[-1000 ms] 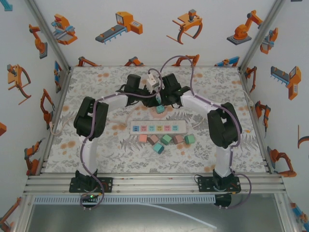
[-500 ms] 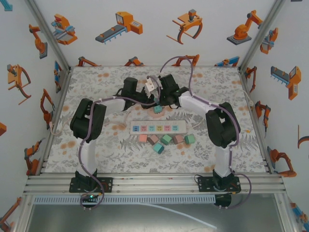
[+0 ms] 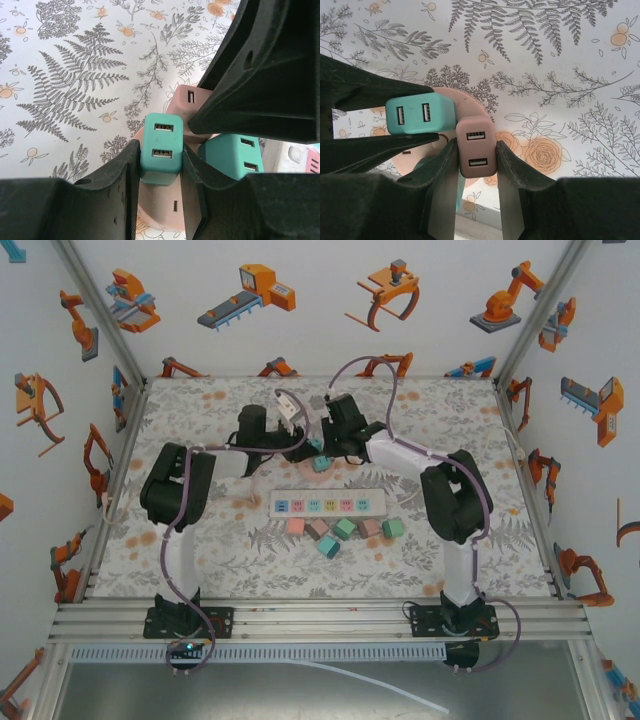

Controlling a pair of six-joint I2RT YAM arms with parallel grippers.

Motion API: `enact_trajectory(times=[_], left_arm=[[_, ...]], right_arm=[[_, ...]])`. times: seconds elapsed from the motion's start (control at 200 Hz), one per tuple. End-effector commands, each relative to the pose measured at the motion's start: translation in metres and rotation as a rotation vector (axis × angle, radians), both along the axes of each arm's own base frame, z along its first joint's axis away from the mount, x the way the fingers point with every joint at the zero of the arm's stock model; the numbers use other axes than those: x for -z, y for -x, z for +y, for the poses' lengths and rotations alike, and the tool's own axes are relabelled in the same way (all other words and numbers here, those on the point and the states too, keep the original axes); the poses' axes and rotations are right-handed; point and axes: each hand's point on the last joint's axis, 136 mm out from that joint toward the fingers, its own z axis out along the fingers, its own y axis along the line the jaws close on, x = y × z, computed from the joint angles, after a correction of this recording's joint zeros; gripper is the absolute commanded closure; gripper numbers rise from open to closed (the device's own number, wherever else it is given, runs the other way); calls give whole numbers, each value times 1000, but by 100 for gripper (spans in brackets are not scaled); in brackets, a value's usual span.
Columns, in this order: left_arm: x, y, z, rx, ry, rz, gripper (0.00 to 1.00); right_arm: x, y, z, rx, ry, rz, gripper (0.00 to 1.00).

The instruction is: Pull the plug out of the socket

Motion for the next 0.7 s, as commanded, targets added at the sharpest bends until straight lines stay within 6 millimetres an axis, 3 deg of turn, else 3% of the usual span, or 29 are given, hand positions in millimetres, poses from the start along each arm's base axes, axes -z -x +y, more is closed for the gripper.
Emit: enact_trajectory(times=[0.0, 0.05, 0.09, 0.24, 0.375, 0.466, 0.566, 0.626, 0.691], left_arm=[[-86, 41, -44, 196, -9, -301, 100], [-74, 46, -45, 206, -105, -353, 100], [-76, 45, -40, 196, -100, -368, 100], [-117, 26, -18, 138, 186, -283, 100], [-131, 18, -14, 155, 297, -211, 100], [-113, 26, -21, 164, 154, -303, 100], [-74, 41, -28, 203, -145, -378, 100], [-78, 38, -22, 187, -85, -331, 100], [-101, 26, -12, 151, 91, -280, 100]], right_arm=[[107, 67, -38, -29, 247, 325, 100], [105, 66, -38, -28, 248, 321, 100], [105, 66, -38, -28, 249, 320, 100], [106, 66, -38, -27, 249, 322, 100], [103, 65, -40, -23, 262, 316, 100], [101, 65, -43, -24, 277, 312, 100], [98, 65, -46, -22, 289, 305, 100], [98, 65, -45, -24, 290, 303, 100], [98, 64, -45, -23, 290, 302, 100]])
